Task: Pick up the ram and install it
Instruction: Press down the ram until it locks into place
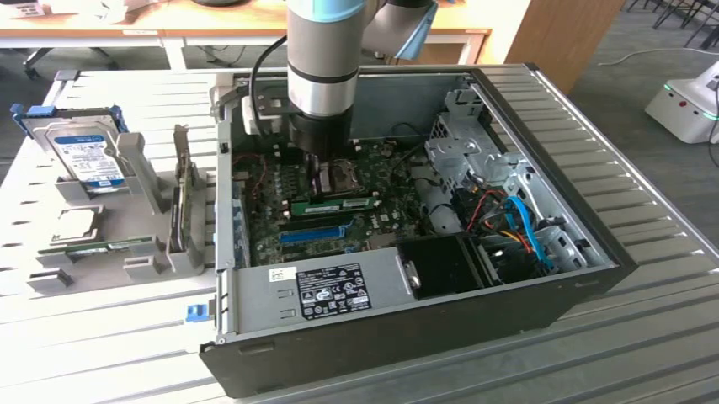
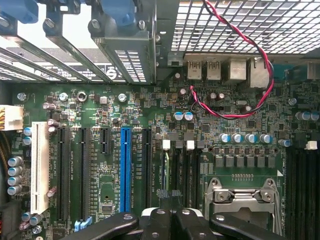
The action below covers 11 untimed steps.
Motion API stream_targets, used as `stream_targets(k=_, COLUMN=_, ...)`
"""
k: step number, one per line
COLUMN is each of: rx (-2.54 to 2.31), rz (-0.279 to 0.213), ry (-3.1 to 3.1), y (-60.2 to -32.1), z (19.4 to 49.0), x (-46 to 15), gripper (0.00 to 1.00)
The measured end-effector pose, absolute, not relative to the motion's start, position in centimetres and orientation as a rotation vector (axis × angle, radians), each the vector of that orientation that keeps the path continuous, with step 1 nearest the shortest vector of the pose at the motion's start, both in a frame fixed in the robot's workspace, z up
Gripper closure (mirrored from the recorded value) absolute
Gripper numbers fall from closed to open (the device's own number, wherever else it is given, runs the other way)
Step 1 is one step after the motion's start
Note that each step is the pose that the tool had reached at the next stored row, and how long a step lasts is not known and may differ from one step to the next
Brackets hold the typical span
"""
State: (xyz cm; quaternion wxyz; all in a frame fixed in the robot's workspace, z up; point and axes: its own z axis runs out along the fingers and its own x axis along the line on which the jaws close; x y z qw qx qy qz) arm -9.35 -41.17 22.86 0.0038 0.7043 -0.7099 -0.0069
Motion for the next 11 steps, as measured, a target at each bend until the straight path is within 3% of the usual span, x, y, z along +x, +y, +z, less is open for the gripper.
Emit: stream_targets(k=11, rx=2.207, rz=-0.022, ry=-2.225, y=-41.17, z=22.73, x=-9.35, gripper=0.89)
